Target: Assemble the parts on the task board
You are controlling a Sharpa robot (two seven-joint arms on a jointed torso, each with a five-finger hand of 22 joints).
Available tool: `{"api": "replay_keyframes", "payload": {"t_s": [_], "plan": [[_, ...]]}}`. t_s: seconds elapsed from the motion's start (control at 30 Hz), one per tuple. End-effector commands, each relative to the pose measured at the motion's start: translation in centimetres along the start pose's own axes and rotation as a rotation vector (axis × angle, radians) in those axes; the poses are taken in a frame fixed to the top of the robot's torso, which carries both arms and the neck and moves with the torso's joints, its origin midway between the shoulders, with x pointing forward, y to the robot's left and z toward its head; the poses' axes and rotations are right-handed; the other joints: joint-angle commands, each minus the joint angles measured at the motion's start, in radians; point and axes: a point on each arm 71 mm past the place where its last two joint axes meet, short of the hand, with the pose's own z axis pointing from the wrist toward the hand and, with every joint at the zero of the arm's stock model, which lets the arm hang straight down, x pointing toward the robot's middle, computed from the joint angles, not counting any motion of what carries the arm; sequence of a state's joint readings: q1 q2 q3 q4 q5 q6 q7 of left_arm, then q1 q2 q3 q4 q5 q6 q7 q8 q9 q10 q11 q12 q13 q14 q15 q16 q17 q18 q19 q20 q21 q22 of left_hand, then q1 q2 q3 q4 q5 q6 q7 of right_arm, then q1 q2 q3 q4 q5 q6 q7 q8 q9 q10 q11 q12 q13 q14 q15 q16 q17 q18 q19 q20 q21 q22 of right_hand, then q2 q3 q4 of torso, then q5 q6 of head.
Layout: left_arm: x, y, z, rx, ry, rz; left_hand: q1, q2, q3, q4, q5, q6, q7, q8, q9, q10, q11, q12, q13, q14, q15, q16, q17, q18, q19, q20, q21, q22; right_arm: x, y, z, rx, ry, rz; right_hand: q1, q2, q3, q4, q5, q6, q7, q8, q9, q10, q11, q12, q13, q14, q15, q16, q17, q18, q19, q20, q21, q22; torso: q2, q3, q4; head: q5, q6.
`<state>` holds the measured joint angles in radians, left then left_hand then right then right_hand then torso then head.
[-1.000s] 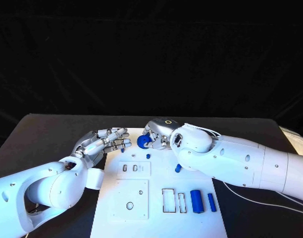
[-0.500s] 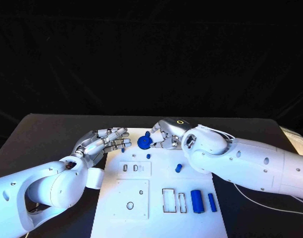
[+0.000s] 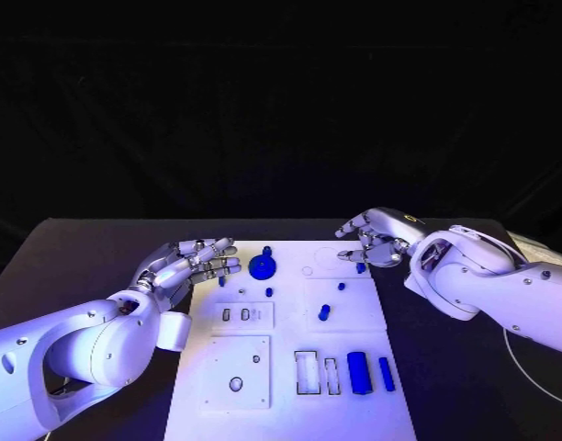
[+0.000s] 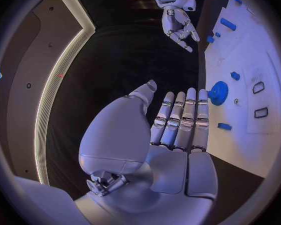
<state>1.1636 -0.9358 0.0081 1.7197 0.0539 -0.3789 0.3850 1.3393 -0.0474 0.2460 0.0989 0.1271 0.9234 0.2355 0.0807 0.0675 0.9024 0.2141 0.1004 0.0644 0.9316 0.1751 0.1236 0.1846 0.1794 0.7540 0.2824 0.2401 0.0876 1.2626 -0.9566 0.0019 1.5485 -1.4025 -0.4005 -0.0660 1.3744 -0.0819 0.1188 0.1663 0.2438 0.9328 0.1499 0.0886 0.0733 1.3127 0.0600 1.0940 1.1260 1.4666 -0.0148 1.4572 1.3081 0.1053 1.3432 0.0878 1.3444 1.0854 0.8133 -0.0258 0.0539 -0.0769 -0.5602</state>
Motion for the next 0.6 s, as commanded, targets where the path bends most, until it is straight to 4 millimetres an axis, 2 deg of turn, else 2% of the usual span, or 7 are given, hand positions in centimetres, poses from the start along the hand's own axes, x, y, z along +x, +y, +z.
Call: {"api": "replay_keyframes", "payload": {"t_s": [0.03,0.13,0.2,0.33,0.4,0.53,0.6], "plan": [[0.2,0.0,0.1,0.007,0.022,-0.011,0.004,0.007,-0.001,-0.004,-0.004,0.001,0.023,0.004,0.000,0.003,-0.002,0.005,0.001,0.008,-0.001,-0.006,-0.002,0.003,0.006,0.001,0.000,-0.001,0.2,-1.3,-0.5,-0.030,0.046,0.071,0.013,-0.003,0.000,-0.011,-0.001,-0.004,0.002,-0.005,-0.001,-0.003,0.000,-0.005,-0.001,0.067,-0.003,0.006,0.068,-0.011,0.003,-0.001,0.004,0.002,-0.006,0.0076,-0.0108,-0.003,-0.004],[0.1,0.0,0.1,0.006,0.022,-0.011,0.004,0.007,-0.001,-0.004,-0.004,0.001,0.023,0.004,0.000,0.003,-0.002,0.005,0.001,0.008,-0.001,-0.006,-0.002,0.003,0.006,0.001,0.000,-0.001,0.4,-3.2,-1.0,0.010,0.055,0.083,0.019,-0.003,0.001,-0.016,0.000,-0.004,0.003,-0.007,-0.002,-0.003,0.000,-0.005,0.000,0.067,-0.003,0.007,0.070,-0.011,0.003,-0.001,0.005,0.002,-0.008,0.0111,-0.0148,-0.009,-0.006],[0.1,0.1,0.1,0.006,0.022,-0.011,0.004,0.007,-0.001,-0.004,-0.004,0.001,0.023,0.004,0.000,0.003,-0.002,0.005,0.001,0.008,-0.001,-0.006,-0.002,0.003,0.006,0.001,0.000,-0.001,0.6,-4.0,-1.3,0.030,0.064,0.095,0.021,-0.003,0.001,-0.018,0.001,-0.004,0.003,-0.007,-0.002,-0.003,0.000,-0.005,0.000,0.067,-0.002,0.007,0.069,-0.011,0.003,-0.001,0.005,0.003,-0.008,0.0125,-0.0156,-0.006,-0.006],[0.0,0.1,0.2,0.005,0.020,-0.010,0.004,0.007,-0.001,-0.004,-0.004,0.001,0.023,0.004,0.000,0.003,-0.002,0.005,0.001,0.008,-0.001,-0.006,-0.002,0.003,0.006,0.001,0.000,-0.001,1.2,-5.1,-1.7,0.057,0.091,0.107,0.031,-0.004,0.003,-0.027,-0.001,-0.005,0.003,-0.009,-0.002,-0.003,0.000,-0.006,-0.001,0.067,-0.002,0.007,0.069,-0.011,0.003,0.000,0.005,0.003,-0.008,0.0109,-0.0138,-0.009,-0.010],[0.0,0.2,0.2,0.004,0.019,-0.010,0.004,0.007,0.000,-0.005,-0.004,0.001,0.023,0.004,0.000,0.004,-0.002,0.006,0.001,0.009,-0.002,-0.006,-0.002,0.003,0.007,0.000,0.000,-0.001,1.6,-5.4,-1.9,0.063,0.106,0.110,0.055,-0.005,0.009,-0.046,-0.023,-0.004,0.004,-0.011,-0.003,-0.004,0.000,-0.009,-0.002,0.067,-0.002,0.007,0.069,-0.011,0.002,0.000,0.005,0.002,-0.008,0.0107,-0.0130,-0.011,-0.011],[-0.1,0.2,0.2,0.003,0.017,-0.010,0.004,0.007,0.000,-0.005,-0.004,0.001,0.023,0.004,0.000,0.004,-0.002,0.006,0.001,0.009,-0.002,-0.006,-0.002,0.003,0.007,0.000,0.000,-0.001,2.4,-5.7,-2.0,0.071,0.125,0.112,0.063,-0.007,0.010,-0.055,-0.037,-0.003,0.004,-0.012,-0.003,-0.006,0.001,-0.012,-0.004,0.067,-0.002,0.007,0.069,-0.011,0.001,0.000,0.005,0.001,-0.007,0.0090,-0.0147,-0.006,-0.014],[-0.1,0.2,0.2,0.003,0.017,-0.010,0.004,0.007,0.000,-0.005,-0.004,0.001,0.023,0.004,0.000,0.004,-0.002,0.006,0.001,0.009,-0.002,-0.006,-0.002,0.003,0.007,0.000,0.000,-0.001,2.6,-5.7,-2.0,0.077,0.126,0.112,0.063,-0.006,0.010,-0.055,-0.038,-0.004,0.005,-0.013,-0.003,-0.006,0.001,-0.013,-0.005,0.067,-0.002,0.007,0.069,-0.010,0.001,0.000,0.004,0.001,-0.007,0.0104,-0.0146,-0.006,-0.013]]}}
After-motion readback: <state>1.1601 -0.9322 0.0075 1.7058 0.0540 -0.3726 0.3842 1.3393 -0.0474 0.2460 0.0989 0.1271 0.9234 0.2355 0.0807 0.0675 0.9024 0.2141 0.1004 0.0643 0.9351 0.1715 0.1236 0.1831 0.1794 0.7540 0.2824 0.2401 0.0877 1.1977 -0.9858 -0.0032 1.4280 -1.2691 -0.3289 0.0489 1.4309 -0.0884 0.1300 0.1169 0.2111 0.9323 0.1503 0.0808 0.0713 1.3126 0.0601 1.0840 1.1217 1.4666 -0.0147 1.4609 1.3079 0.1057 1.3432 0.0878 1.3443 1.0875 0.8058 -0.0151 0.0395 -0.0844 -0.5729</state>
